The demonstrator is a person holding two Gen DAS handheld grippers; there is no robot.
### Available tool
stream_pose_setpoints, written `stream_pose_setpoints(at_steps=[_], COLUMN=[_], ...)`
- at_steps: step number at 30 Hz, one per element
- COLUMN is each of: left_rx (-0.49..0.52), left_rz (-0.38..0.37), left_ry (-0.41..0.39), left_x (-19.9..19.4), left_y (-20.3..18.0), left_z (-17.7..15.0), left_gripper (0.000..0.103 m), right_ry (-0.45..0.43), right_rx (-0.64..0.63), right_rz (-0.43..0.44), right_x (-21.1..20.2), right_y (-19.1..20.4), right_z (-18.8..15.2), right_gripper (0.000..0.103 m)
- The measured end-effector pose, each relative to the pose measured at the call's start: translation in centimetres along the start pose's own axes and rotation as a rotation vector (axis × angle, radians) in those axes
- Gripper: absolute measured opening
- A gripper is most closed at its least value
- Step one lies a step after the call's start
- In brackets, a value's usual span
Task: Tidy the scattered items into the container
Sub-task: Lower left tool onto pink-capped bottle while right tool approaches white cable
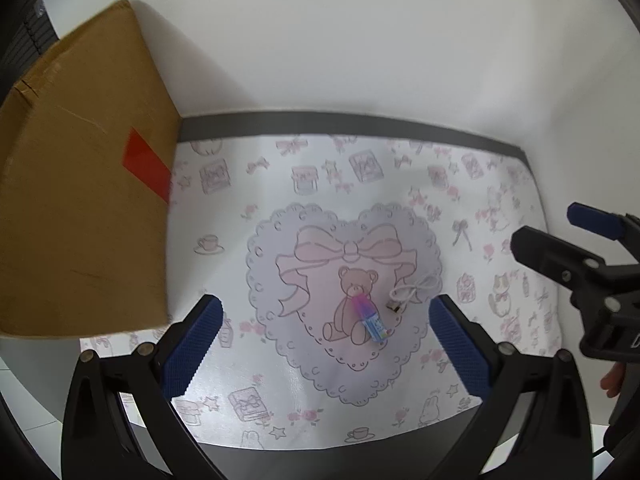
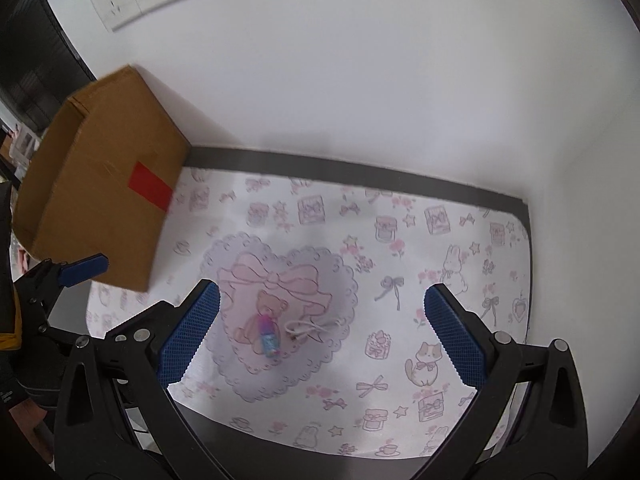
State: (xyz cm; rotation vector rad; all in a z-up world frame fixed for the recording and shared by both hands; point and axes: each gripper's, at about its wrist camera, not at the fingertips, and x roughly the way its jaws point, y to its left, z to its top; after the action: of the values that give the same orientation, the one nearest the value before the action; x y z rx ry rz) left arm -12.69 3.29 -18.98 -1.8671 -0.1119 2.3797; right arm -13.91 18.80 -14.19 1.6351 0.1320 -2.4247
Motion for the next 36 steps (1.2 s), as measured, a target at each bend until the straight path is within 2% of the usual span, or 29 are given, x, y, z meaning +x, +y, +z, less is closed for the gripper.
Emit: stream_pose_setpoints(at_steps=[10, 18, 36], left_rx=[0.022, -0.010, -0.012], left_rz=[0.043, 0.057, 0.093], left_ry=[0.090, 0.184, 0.264], left_x=[5.6, 9.8, 13.0], left_y=[-1.2, -1.5, -0.3], left_z=[-1.4, -3.1, -3.2], left_gripper=[0.103, 0.103, 0.103], right_ry=[0.125, 0.211, 0.328], right_rx=[0.020, 0.033, 0.027], right_rz=[0.041, 0.062, 0.091], right_x=[4.9, 8.1, 13.1], right_y=[-2.2, -3.2, -2.8], right_z=[-0.9, -2.0, -3.9], right_gripper=[0.103, 0.103, 0.103])
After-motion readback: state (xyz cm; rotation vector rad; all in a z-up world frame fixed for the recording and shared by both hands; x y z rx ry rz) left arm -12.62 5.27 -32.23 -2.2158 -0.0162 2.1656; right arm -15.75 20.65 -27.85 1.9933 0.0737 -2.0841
